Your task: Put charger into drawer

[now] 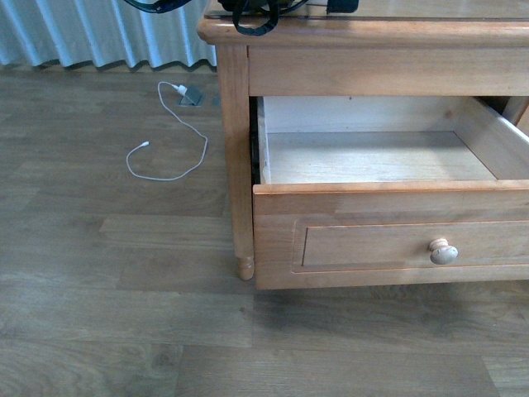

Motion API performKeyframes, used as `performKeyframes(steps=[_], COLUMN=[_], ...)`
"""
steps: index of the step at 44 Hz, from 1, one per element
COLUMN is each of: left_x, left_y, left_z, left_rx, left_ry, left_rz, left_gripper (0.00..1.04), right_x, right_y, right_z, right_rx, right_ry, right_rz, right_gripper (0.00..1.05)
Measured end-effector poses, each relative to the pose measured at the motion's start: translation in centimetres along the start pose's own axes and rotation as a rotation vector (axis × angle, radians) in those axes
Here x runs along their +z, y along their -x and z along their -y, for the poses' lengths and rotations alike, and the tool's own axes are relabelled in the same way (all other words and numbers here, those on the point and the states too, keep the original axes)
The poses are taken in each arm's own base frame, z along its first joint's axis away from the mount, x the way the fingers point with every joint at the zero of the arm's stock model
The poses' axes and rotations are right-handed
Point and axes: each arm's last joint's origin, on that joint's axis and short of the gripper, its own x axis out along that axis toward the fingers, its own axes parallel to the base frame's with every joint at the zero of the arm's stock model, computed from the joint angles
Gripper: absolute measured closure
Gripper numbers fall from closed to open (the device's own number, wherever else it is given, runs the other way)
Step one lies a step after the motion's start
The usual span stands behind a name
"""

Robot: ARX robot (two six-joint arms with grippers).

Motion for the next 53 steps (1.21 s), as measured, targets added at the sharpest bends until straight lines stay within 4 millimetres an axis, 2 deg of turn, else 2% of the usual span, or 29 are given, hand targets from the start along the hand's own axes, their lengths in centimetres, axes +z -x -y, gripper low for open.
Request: performKeyframes(steps=[6, 19, 37, 42, 47, 53], left_x=[0.0, 0.0, 0.8, 2.8, 5.6, 7.1], left_y=[-0.1, -0.1, 1.0, 3.0, 6.2, 9.8], left_z=[-0.3, -0.3, -0.5, -0.4, 0.2, 1.7], left_rx=[0.007, 0.004, 0.003, -0.021, -0.073, -0.175], left_ry=[0.001, 0.007, 0.049, 0.086, 0.110, 0.117], left_rz=[-0.004, -0.005, 0.023, 0.091, 0.180, 0.228], left_gripper=[0.57, 1.00, 1.01, 1.01, 1.01, 1.01], right_x=[0.0, 0.0, 0.0, 0.0, 0.0, 0.0], right_y=[0.0, 0.0, 0.0, 0.0, 0.0, 0.0], right_z=[0.0, 0.0, 0.0, 0.0, 0.0, 0.0], right_rx=[0.000, 0.000, 0.000, 0.000, 0.000, 0.000], right_ry=[0.000, 0.000, 0.000, 0.000, 0.000, 0.000], right_rz=[0.000, 0.000, 0.000, 0.000, 0.000, 0.000], right_gripper=[0.08, 0.08, 0.08, 0.08, 0.08, 0.08])
